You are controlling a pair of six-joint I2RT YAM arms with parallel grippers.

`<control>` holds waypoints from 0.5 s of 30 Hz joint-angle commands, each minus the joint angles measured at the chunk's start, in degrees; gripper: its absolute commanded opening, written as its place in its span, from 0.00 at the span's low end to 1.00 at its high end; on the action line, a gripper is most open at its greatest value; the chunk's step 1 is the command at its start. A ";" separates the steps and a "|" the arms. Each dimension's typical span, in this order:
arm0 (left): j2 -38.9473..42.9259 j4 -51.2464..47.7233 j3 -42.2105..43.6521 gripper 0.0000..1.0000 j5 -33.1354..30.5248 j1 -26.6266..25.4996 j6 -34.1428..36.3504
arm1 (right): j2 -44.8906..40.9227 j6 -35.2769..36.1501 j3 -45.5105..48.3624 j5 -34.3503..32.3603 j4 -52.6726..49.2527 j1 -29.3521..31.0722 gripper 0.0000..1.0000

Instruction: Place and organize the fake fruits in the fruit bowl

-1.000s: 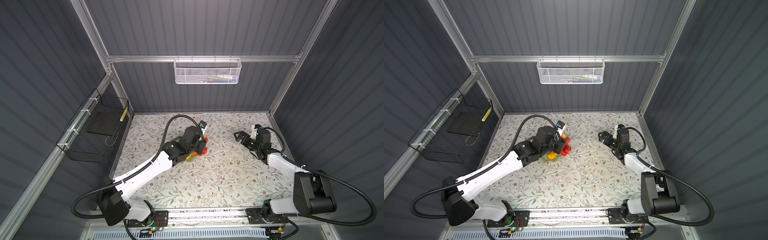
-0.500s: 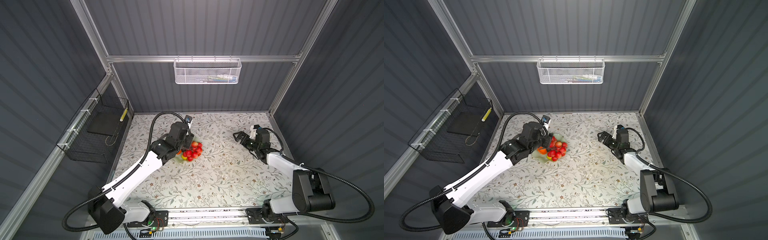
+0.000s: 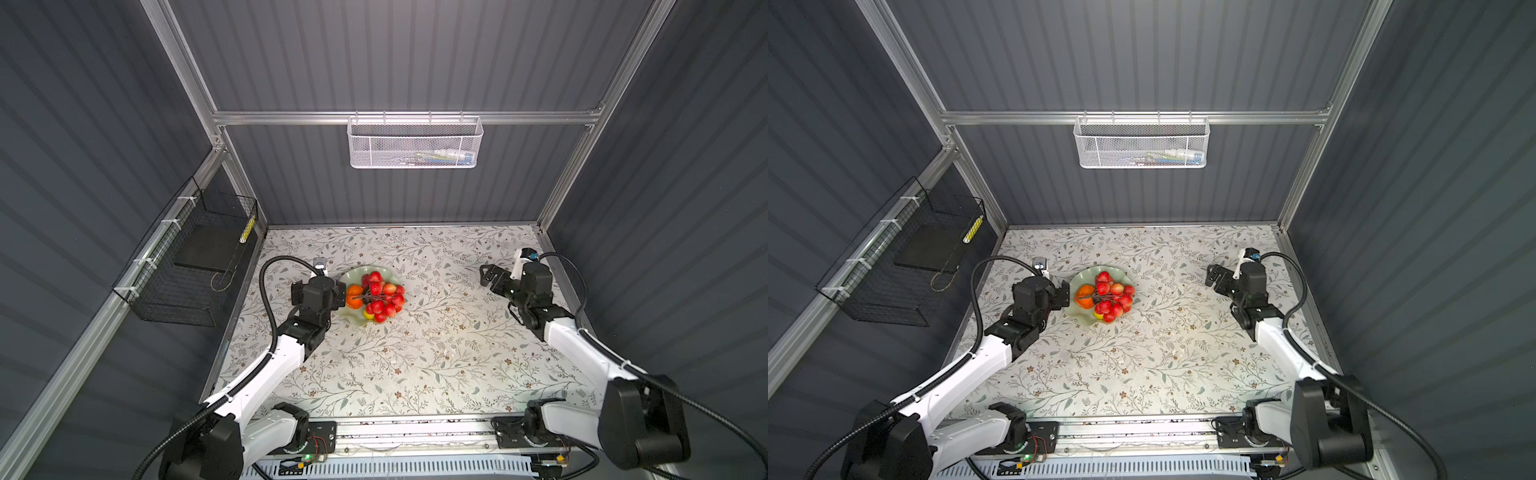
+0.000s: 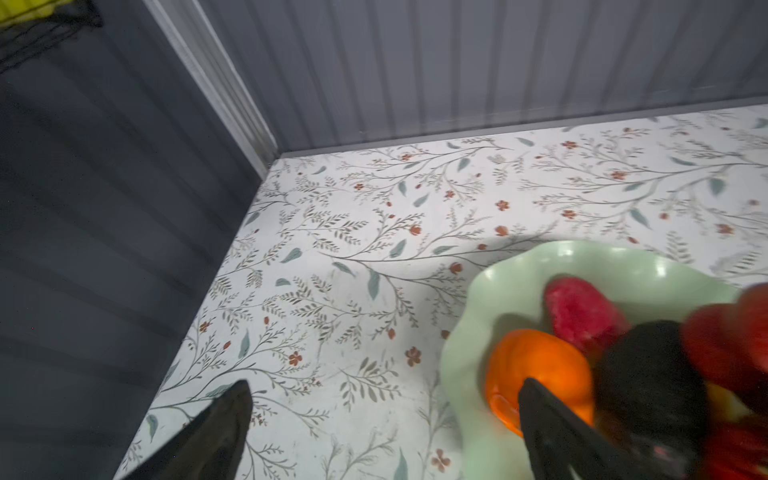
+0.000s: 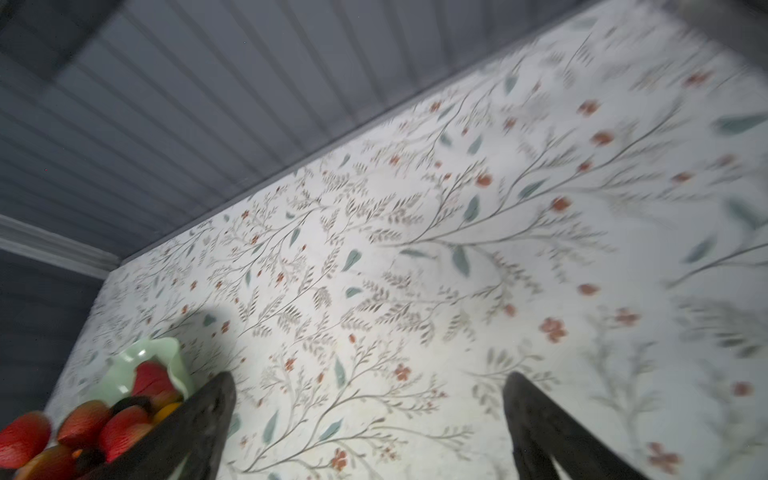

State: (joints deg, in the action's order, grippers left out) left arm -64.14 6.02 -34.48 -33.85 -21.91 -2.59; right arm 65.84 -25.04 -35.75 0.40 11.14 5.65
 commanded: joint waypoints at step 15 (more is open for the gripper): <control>-24.88 50.93 14.89 1.00 14.72 16.84 0.83 | 15.58 22.59 18.32 -7.21 44.63 -6.75 0.99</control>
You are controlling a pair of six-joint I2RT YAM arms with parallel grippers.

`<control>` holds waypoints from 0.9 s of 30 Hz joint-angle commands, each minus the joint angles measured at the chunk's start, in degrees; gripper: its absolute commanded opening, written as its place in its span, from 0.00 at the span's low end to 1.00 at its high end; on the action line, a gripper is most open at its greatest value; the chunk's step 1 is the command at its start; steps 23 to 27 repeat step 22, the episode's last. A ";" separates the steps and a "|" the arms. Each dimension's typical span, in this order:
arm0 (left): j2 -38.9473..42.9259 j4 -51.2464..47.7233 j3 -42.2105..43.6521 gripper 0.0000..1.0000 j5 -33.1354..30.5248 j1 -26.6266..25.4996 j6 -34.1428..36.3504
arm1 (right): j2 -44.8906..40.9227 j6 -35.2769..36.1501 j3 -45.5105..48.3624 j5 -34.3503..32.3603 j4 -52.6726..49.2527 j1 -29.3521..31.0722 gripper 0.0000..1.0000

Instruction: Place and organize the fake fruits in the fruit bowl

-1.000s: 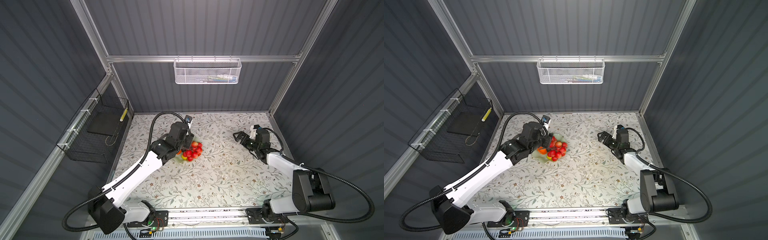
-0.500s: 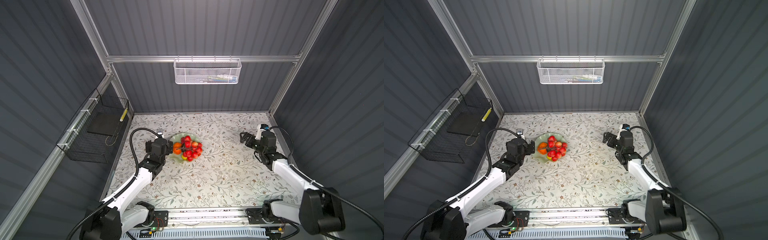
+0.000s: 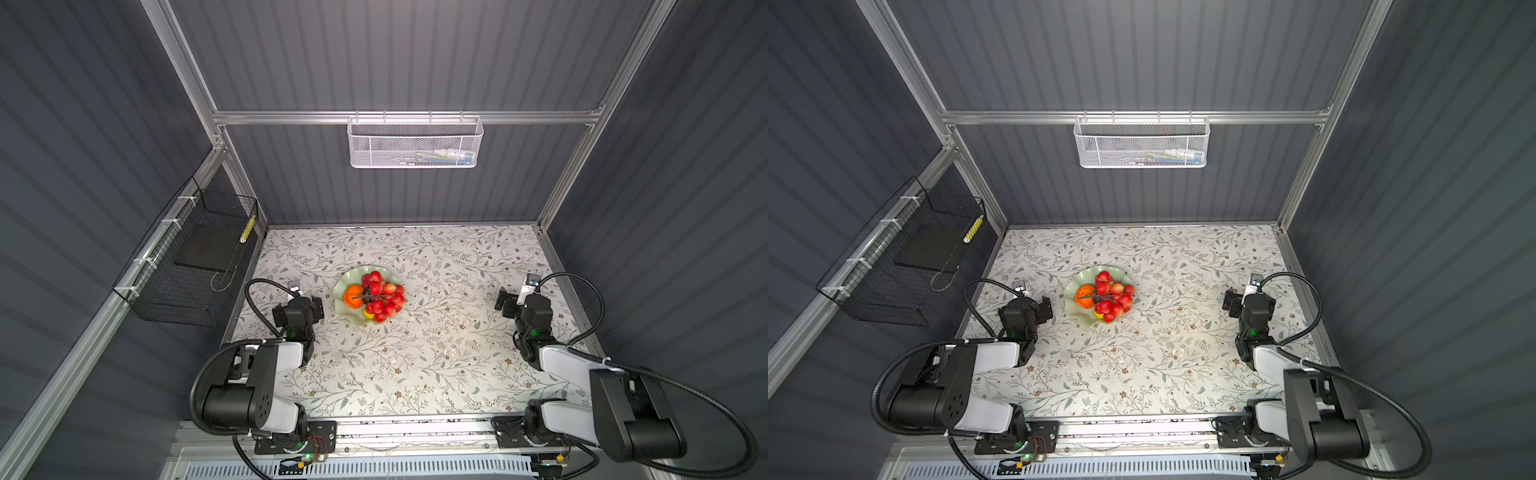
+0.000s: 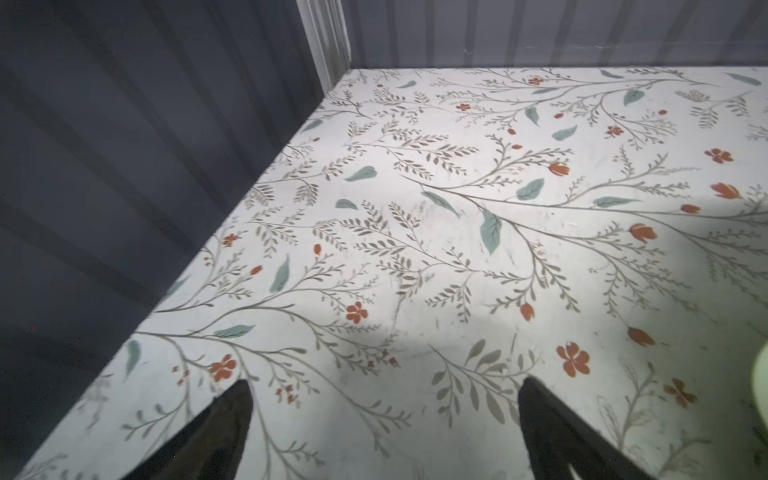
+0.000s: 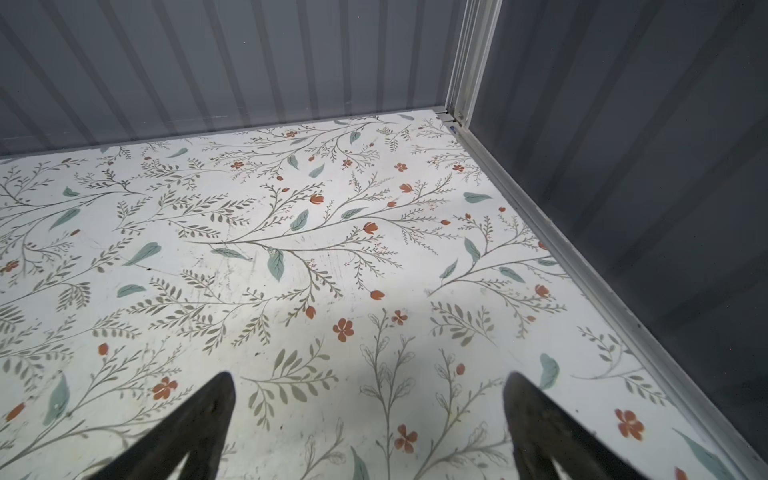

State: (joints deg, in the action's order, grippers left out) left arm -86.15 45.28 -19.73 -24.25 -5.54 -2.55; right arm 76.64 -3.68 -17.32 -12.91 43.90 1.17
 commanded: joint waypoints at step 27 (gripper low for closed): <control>-12.11 10.00 -5.75 1.00 1.66 0.27 0.17 | 6.80 1.71 -1.16 13.13 11.92 -3.98 0.99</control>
